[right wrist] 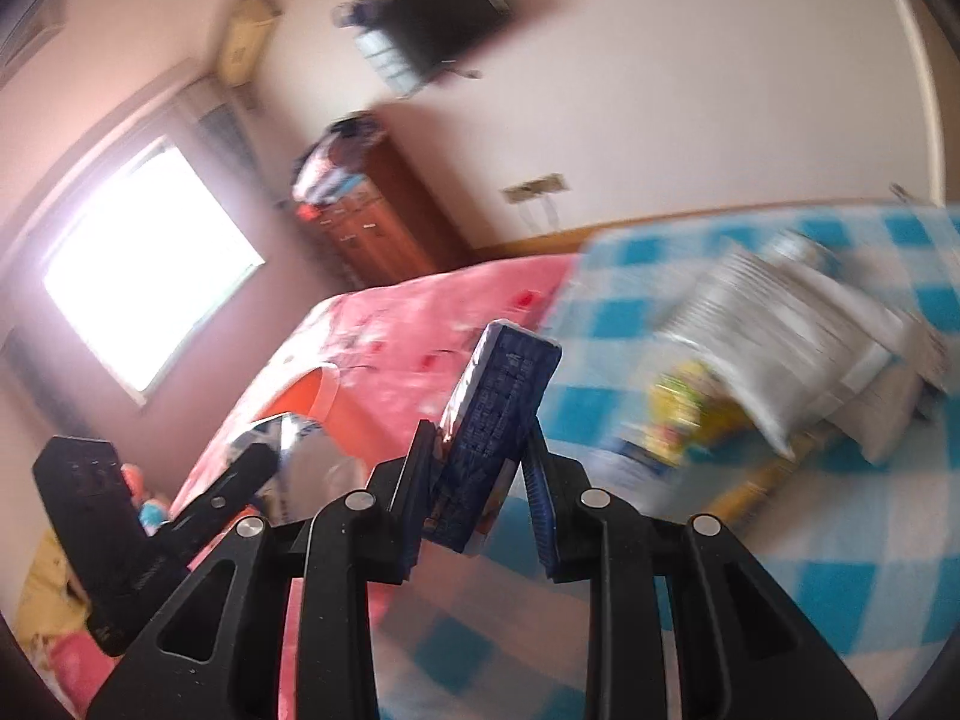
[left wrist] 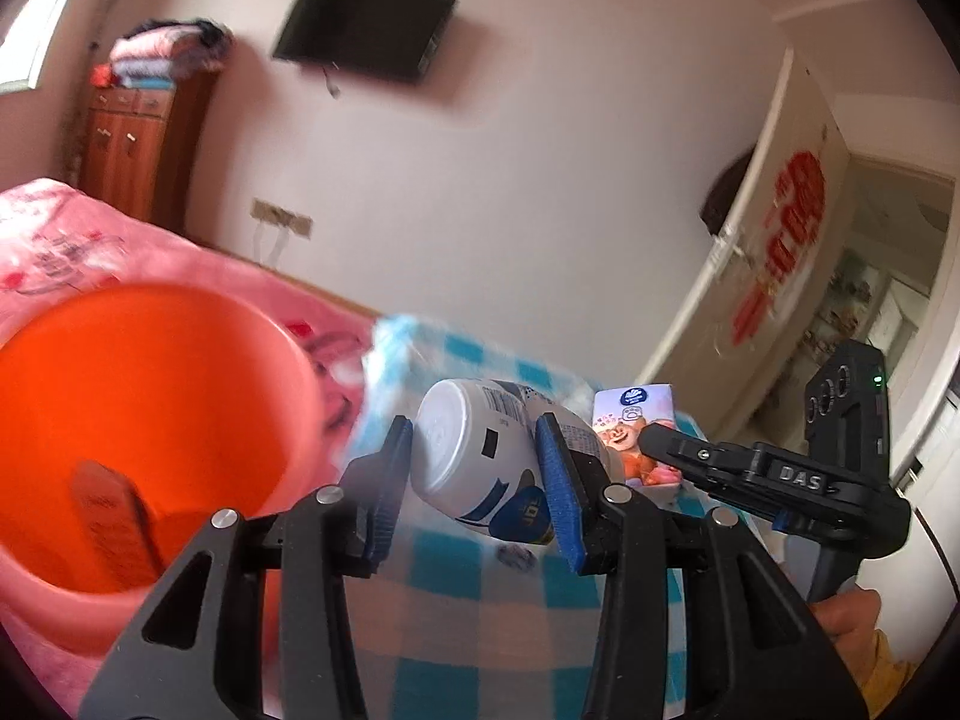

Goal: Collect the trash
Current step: 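Carry the yogurt bottle and blue box with both tools to the orange bucket, then open the left tool to drop the yogurt bottle while the right tool drops the blue box into the bucket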

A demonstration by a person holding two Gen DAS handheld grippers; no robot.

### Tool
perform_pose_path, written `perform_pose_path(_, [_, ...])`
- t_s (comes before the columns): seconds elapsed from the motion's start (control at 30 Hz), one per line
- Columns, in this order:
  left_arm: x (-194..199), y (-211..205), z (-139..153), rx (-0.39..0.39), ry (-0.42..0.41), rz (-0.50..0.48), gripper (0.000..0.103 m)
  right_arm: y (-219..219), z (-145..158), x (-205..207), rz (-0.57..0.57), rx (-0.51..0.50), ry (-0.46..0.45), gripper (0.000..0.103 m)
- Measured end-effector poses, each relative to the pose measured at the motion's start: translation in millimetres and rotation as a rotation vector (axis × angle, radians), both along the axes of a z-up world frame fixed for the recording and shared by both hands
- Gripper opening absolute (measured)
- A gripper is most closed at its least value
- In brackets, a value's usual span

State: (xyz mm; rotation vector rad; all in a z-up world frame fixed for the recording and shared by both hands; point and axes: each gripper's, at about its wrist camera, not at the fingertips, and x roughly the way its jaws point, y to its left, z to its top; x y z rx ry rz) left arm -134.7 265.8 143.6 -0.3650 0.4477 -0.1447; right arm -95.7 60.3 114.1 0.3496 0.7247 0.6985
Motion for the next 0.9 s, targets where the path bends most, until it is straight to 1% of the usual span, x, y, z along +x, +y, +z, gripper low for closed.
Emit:
perform_pose_path(0.1, [-12.2,29.0,16.1,0.024,-0.023,0.104,0.044,35.6,20.5,-1.7,0.086,-0.001,-0.041,0.03])
perform_pose_path(0.2, [-19.5,52.3,23.2,0.052,-0.025,0.191,0.044,77.5,36.6,-3.5,0.181,0.002,-0.076,0.031])
perform_pose_path(0.23, [-21.4,62.6,23.8,0.067,-0.017,0.234,0.044,88.0,38.9,-4.9,0.202,0.0,-0.083,0.031])
perform_pose_path(0.33, [-20.7,81.3,19.6,0.094,0.015,0.309,0.044,126.9,43.6,-7.1,0.273,-0.013,-0.102,0.031])
perform_pose_path(0.47, [-17.0,93.6,4.8,0.126,0.071,0.373,0.044,168.2,36.0,-7.9,0.335,-0.037,-0.089,0.032])
perform_pose_path(0.5, [-15.6,95.2,0.9,0.13,0.087,0.378,0.047,175.6,32.4,-8.1,0.341,-0.051,-0.09,0.034])
perform_pose_path(0.53, [-13.6,96.2,-4.4,0.134,0.106,0.387,0.055,180.9,30.2,-9.0,0.341,-0.064,-0.091,0.034])
perform_pose_path(0.57, [-12.9,97.4,-8.6,0.139,0.118,0.406,0.061,185.5,25.7,-7.6,0.34,-0.077,-0.087,0.034])
perform_pose_path(0.6, [-12.8,97.9,-10.6,0.142,0.121,0.421,0.066,186.6,22.3,-6.5,0.337,-0.081,-0.084,0.043])
perform_pose_path(0.63, [-14.4,98.7,-12.4,0.143,0.116,0.431,0.07,184.7,19.1,-6.0,0.326,-0.079,-0.08,0.048])
perform_pose_path(0.67, [-15.1,100.6,-13.5,0.145,0.112,0.438,0.072,181.8,17.3,-7.1,0.312,-0.075,-0.079,0.061])
perform_pose_path(0.7, [-17.9,100.5,-13.8,0.153,0.104,0.456,0.079,176.9,15.1,-7.9,0.298,-0.067,-0.081,0.065])
perform_pose_path(0.73, [-21.3,102.0,-14.4,0.159,0.089,0.47,0.083,167.0,14.2,-8.0,0.282,-0.052,-0.09,0.066])
perform_pose_path(0.77, [-24.2,102.4,-13.5,0.165,0.073,0.483,0.084,161.0,14.0,-8.7,0.268,-0.047,-0.098,0.068])
perform_pose_path(0.83, [-32.1,100.0,-10.6,0.174,0.036,0.499,0.086,140.5,14.8,-12.7,0.204,-0.039,-0.15,0.079])
perform_pose_path(0.87, [-35.3,98.4,-8.9,0.177,0.021,0.5,0.087,131.2,15.0,-14.5,0.176,-0.036,-0.176,0.087])
perform_pose_path(0.9, [-38.5,96.1,-6.5,0.179,0.002,0.495,0.088,120.1,15.1,-17.4,0.135,-0.034,-0.21,0.091])
